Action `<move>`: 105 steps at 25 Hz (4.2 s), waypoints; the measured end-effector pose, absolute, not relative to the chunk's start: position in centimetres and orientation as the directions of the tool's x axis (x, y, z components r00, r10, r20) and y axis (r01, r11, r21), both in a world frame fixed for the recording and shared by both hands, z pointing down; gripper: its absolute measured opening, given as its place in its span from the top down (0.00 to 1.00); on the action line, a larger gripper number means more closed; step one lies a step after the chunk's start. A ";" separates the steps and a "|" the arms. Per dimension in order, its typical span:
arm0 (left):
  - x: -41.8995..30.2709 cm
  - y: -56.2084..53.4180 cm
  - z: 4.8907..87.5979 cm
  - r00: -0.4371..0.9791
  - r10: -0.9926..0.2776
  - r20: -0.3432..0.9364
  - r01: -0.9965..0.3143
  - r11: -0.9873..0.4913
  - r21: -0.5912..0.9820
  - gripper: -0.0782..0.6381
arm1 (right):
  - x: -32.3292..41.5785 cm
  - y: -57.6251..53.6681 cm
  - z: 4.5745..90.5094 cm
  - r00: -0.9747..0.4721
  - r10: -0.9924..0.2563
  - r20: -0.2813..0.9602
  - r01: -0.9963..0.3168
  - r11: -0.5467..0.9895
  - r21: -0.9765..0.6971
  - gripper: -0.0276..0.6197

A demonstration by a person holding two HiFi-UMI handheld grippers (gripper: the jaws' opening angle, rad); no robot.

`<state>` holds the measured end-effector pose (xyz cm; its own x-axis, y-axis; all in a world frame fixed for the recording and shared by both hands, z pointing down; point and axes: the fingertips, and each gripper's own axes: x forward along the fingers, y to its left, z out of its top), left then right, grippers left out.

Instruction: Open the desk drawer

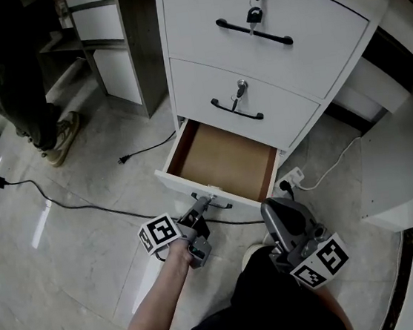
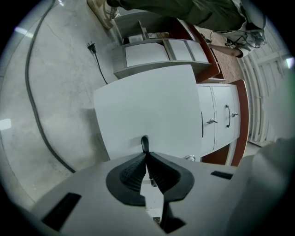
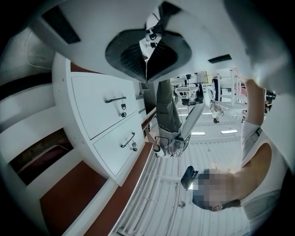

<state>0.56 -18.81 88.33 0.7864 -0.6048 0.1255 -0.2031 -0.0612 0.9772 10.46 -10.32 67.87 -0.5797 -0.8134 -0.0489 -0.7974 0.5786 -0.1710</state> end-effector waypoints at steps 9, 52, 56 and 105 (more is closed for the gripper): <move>0.4 -18.4 89.4 0.796 -0.587 0.144 -0.243 -0.092 0.966 0.85 | 9.9 -9.5 68.7 -0.602 -0.798 -0.030 -0.781 0.597 -0.183 0.93; -3.1 -15.4 76.8 0.831 -0.515 0.212 -0.538 -0.643 0.546 0.88 | 3.9 -14.9 65.2 -0.670 -0.734 0.113 -0.742 0.660 -0.113 0.93; -2.4 -16.3 73.3 0.826 -0.531 0.191 -0.547 -0.670 0.502 0.88 | 3.5 -15.7 63.5 -0.654 -0.751 0.092 -0.754 0.638 -0.155 0.93; 7.5 -19.8 65.5 0.831 -0.545 0.111 -0.543 -0.752 0.374 0.87 | 11.9 -15.8 59.1 -0.524 -0.852 0.003 -0.846 0.520 -0.116 0.93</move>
